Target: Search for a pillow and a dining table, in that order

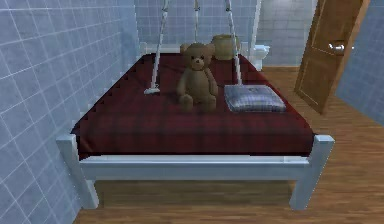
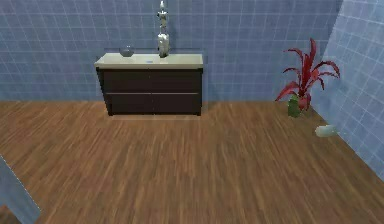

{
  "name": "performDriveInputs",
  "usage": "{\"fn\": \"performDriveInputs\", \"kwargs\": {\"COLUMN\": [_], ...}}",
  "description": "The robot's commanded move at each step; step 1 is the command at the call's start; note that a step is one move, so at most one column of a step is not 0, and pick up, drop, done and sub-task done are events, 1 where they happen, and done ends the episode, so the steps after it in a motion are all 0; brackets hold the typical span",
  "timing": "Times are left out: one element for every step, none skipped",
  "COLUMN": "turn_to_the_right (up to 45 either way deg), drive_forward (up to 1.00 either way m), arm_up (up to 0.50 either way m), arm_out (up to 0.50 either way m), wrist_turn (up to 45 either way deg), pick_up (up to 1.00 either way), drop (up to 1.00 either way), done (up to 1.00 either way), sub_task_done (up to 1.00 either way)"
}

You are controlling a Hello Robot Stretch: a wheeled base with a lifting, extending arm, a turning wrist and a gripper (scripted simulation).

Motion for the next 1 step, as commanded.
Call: {"fn": "performDriveInputs", "kwargs": {"turn_to_the_right": [0.0], "drive_forward": [0.55], "arm_up": [0.00], "arm_out": [0.00], "wrist_turn": [0.0], "pick_up": [0.00], "drop": [0.00], "done": [0.00], "sub_task_done": [0.00]}}
